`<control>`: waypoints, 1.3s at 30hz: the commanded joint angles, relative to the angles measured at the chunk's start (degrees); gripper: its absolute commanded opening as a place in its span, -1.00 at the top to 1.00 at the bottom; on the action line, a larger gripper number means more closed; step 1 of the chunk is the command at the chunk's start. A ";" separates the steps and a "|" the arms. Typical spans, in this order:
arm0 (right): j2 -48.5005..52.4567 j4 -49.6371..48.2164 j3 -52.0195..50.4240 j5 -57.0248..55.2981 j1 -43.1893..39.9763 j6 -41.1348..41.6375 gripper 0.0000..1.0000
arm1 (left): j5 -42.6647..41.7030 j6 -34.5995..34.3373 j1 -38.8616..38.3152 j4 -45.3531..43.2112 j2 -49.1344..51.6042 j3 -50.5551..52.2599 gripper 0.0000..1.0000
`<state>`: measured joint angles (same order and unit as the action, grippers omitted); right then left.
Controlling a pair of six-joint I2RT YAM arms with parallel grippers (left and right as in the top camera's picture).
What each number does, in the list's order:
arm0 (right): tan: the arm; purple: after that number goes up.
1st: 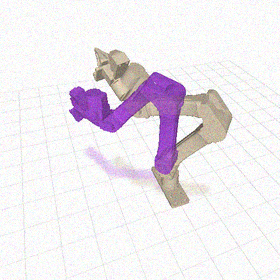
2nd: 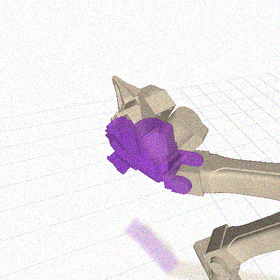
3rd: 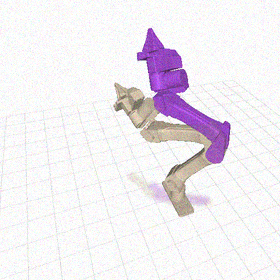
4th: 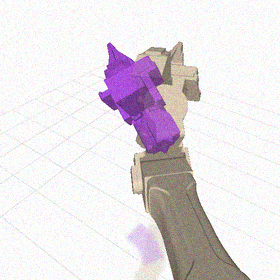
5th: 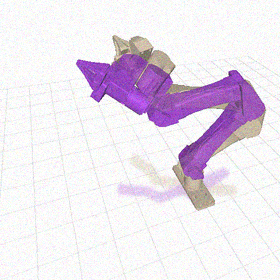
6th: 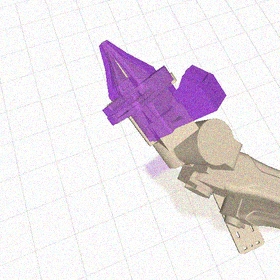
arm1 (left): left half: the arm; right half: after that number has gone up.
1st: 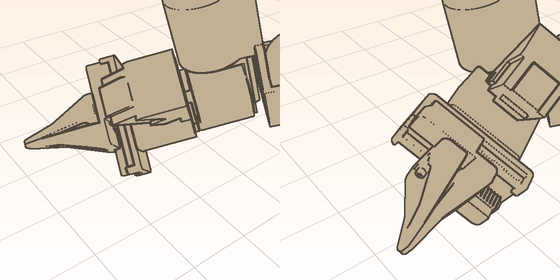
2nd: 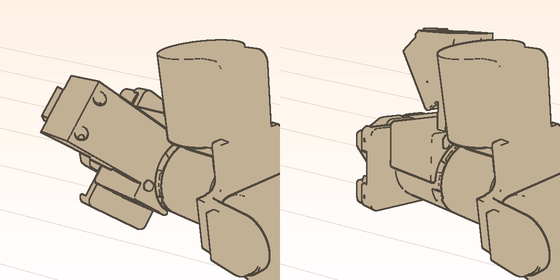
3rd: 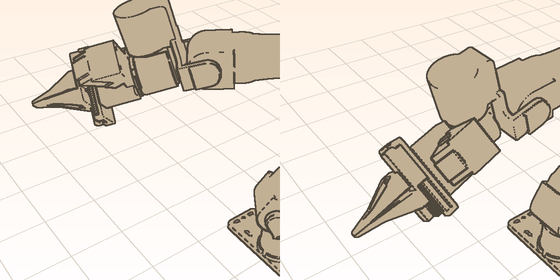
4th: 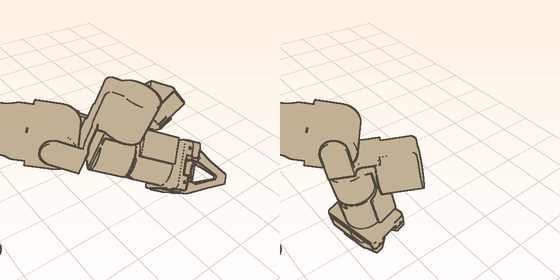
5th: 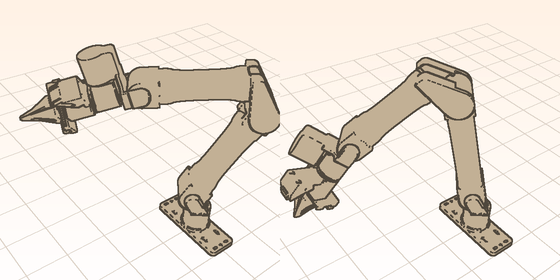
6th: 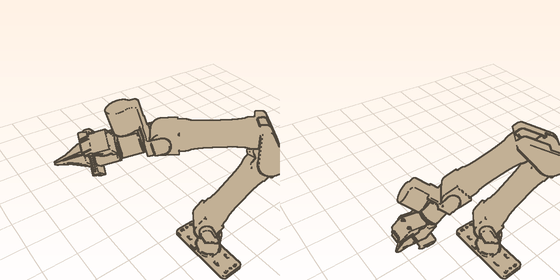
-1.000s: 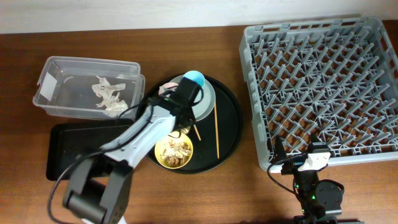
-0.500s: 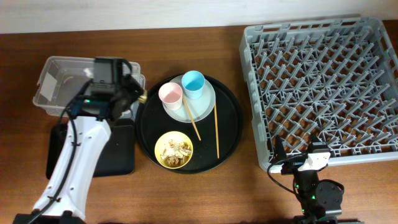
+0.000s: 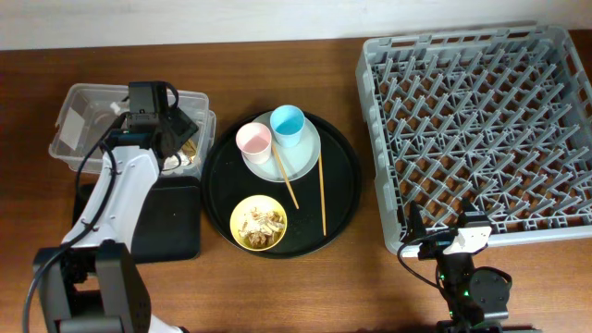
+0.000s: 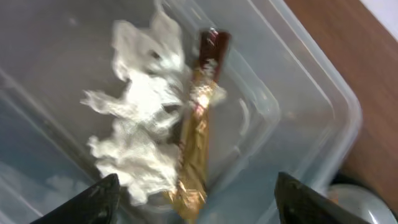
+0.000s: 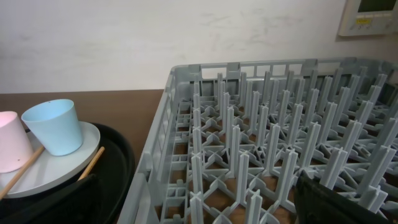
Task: Sort waste into correct bins and load items into the dishwasher rack
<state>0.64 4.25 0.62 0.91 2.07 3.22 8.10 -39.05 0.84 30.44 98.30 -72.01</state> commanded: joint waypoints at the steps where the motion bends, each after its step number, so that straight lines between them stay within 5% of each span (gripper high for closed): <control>1: -0.33 0.31 -0.31 -0.70 -0.26 0.17 -0.97 | -11.52 6.16 0.46 4.28 -6.86 -2.91 -0.50; 3: -0.33 0.28 -0.31 -0.70 -0.26 0.17 -0.97 | -18.67 6.16 0.39 9.53 -13.29 -2.91 -0.27; 5: -0.33 0.31 -0.31 -0.70 -0.26 0.17 -0.97 | -19.89 6.14 0.28 18.56 -18.05 -2.89 0.99; 10: -0.33 0.31 -0.31 -0.70 -0.26 0.17 -0.97 | -14.32 6.19 -0.79 40.63 -20.44 -0.79 0.99; 17: -0.33 0.28 -0.31 -0.70 -0.26 0.17 -0.97 | -4.37 5.92 -11.21 36.96 -20.44 15.93 1.00; 20: -0.33 0.31 -0.31 -0.70 -0.26 0.17 -0.97 | 7.39 -4.50 -9.09 38.71 -20.55 16.00 1.00; 30: -0.33 0.31 -0.31 -0.70 -0.26 0.17 -0.97 | 8.00 -4.22 -7.69 44.28 -20.50 17.81 1.00; 36: -0.33 0.28 -0.31 -0.70 -0.26 0.17 -0.97 | 17.66 -39.56 -3.63 49.16 -21.31 18.03 0.81; 39: -0.33 0.31 -0.31 -0.70 -0.26 0.17 -0.97 | 16.59 -42.75 3.85 46.95 -21.29 19.61 1.00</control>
<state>0.69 4.25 0.62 0.91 2.07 3.20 22.02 -72.86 -0.62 78.72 77.73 -54.33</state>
